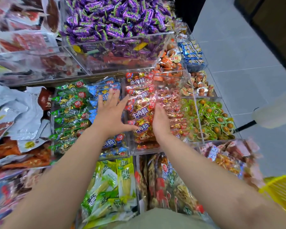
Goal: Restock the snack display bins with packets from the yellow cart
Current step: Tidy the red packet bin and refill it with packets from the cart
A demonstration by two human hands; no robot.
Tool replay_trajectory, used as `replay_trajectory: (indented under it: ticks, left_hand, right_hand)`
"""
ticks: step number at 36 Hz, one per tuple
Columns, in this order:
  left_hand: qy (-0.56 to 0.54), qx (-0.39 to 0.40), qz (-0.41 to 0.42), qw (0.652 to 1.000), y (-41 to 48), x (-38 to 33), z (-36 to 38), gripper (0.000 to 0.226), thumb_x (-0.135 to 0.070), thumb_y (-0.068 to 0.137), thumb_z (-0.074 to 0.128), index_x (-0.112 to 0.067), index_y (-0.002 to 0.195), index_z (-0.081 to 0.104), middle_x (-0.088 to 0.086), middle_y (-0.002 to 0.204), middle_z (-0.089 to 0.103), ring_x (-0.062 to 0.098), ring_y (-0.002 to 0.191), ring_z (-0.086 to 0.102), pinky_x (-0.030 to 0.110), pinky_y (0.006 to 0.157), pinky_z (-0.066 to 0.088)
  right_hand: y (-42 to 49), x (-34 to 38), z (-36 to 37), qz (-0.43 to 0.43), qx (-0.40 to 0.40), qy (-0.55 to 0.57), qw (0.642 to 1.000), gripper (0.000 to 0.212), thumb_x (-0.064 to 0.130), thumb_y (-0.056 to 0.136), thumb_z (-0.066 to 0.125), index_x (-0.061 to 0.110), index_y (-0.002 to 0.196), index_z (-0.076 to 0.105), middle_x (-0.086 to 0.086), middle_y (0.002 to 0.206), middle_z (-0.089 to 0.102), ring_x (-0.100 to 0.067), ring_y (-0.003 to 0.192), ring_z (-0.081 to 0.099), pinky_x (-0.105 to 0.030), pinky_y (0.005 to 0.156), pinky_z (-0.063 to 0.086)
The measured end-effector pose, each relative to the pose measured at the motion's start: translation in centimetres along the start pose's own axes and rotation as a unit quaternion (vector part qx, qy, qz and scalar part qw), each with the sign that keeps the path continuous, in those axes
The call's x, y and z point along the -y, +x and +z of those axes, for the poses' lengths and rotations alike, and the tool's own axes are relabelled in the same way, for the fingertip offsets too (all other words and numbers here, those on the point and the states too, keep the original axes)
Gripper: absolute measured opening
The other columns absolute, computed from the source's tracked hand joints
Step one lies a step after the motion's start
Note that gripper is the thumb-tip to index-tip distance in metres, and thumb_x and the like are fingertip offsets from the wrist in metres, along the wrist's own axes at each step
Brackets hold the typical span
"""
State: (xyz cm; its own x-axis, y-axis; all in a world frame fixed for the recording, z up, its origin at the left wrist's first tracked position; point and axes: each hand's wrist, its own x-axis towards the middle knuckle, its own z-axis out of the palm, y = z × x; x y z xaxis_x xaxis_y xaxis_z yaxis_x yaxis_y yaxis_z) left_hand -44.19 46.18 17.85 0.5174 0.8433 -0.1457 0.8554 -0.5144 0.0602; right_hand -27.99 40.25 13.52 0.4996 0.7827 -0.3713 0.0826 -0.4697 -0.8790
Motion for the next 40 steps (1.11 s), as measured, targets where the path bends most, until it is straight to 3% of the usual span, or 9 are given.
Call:
replay_trajectory:
  ticks: [6, 9, 13, 17, 20, 24, 29, 33, 40]
  left_hand:
    - [0.020, -0.027, -0.047, 0.998, -2.8, -0.8, -0.6, 0.112, -0.092, 0.063, 0.027, -0.029, 0.154, 0.009, 0.002, 0.163, -0.001, 0.025, 0.148, -0.013, 0.056, 0.111, -0.015]
    - [-0.080, -0.105, -0.077, 0.988, -4.7, -1.6, -0.6, 0.080, -0.071, 0.085, 0.044, -0.021, 0.147, 0.036, 0.010, 0.154, 0.030, 0.031, 0.147, 0.013, 0.052, 0.116, 0.003]
    - [-0.245, -0.261, -0.043, 0.933, -7.8, -3.6, -0.1, 0.033, -0.032, 0.086, 0.053, -0.007, 0.102, 0.067, 0.004, 0.089, 0.065, 0.025, 0.085, 0.060, 0.038, 0.079, 0.046]
    - [-0.433, -0.166, -0.026, 0.886, -10.3, -6.7, 1.3, 0.007, -0.023, 0.087, 0.057, -0.028, 0.086, 0.062, -0.010, 0.069, 0.055, 0.003, 0.062, 0.050, 0.021, 0.062, 0.045]
    - [-0.490, -0.057, -0.012, 0.870, -11.7, -8.6, 2.6, 0.027, -0.015, 0.092, 0.059, -0.038, 0.078, 0.058, 0.002, 0.074, 0.061, 0.002, 0.065, 0.054, 0.017, 0.063, 0.045]
    - [-0.503, 0.139, -0.038, 0.852, -13.5, -10.8, 5.3, 0.018, -0.020, 0.095, 0.057, -0.030, 0.079, 0.061, 0.003, 0.083, 0.064, 0.020, 0.079, 0.062, 0.033, 0.077, 0.050]
    - [-0.462, 0.322, -0.083, 0.822, -16.7, -13.1, 10.6, 0.011, -0.011, 0.098, 0.050, -0.006, 0.094, 0.059, 0.009, 0.071, 0.056, 0.008, 0.043, 0.054, 0.017, 0.041, 0.039]
    - [-0.368, 0.460, -0.116, 0.799, -19.8, -13.6, 15.3, 0.023, -0.011, 0.100, 0.045, -0.015, 0.078, 0.048, 0.007, 0.069, 0.052, 0.010, 0.041, 0.049, 0.017, 0.038, 0.037]
    - [-0.230, 0.499, -0.151, 0.822, -23.2, -14.9, 20.0, 0.008, -0.016, 0.096, 0.047, -0.011, 0.098, 0.053, 0.008, 0.069, 0.049, 0.019, 0.056, 0.046, 0.024, 0.053, 0.035]
  right_hand:
    - [-0.3, 0.4, -2.2, 0.015, 0.024, 0.086, 0.996, 0.054, 0.053, 0.098, 0.024, 0.023, 0.139, 0.042, 0.003, 0.142, 0.044, -0.017, 0.131, 0.038, -0.032, 0.102, 0.028]
    - [-0.9, 0.4, -4.2, 0.063, -0.027, 0.146, 0.987, 0.040, 0.046, 0.097, 0.032, 0.025, 0.122, 0.055, 0.001, 0.128, 0.055, -0.018, 0.117, 0.048, -0.035, 0.098, 0.035]
    - [-3.2, -0.8, -6.2, 0.045, -0.064, 0.158, 0.984, 0.021, 0.031, 0.096, 0.048, 0.018, 0.100, 0.064, 0.006, 0.091, 0.064, -0.013, 0.086, 0.057, -0.032, 0.082, 0.044]
    - [-6.2, -2.8, -7.5, 0.028, -0.059, 0.197, 0.978, 0.013, 0.021, 0.093, 0.055, 0.023, 0.085, 0.066, 0.000, 0.086, 0.066, -0.017, 0.084, 0.058, -0.037, 0.085, 0.047]
    - [-9.2, -5.0, -8.4, 0.028, -0.100, 0.214, 0.971, 0.016, 0.019, 0.092, 0.056, 0.023, 0.078, 0.064, 0.000, 0.077, 0.063, -0.016, 0.074, 0.055, -0.032, 0.074, 0.044]
    - [-13.8, -9.9, -9.4, 0.103, -0.145, 0.221, 0.959, 0.016, 0.020, 0.093, 0.054, 0.020, 0.080, 0.063, 0.004, 0.068, 0.059, -0.010, 0.063, 0.053, -0.024, 0.063, 0.043]
    - [-21.4, -19.6, -10.1, 0.238, -0.178, 0.167, 0.940, 0.036, 0.021, 0.095, 0.049, 0.018, 0.060, 0.051, -0.005, 0.062, 0.049, -0.018, 0.060, 0.044, -0.026, 0.059, 0.032]
    - [-29.8, -26.3, -10.8, 0.380, -0.208, 0.224, 0.873, 0.035, 0.010, 0.097, 0.042, 0.013, 0.062, 0.045, -0.007, 0.060, 0.044, -0.015, 0.052, 0.038, -0.022, 0.051, 0.025]
    - [-45.3, -34.6, -10.4, 0.520, -0.272, 0.303, 0.751, 0.012, 0.013, 0.094, 0.047, 0.011, 0.083, 0.050, -0.007, 0.070, 0.050, -0.017, 0.057, 0.044, -0.024, 0.056, 0.030]
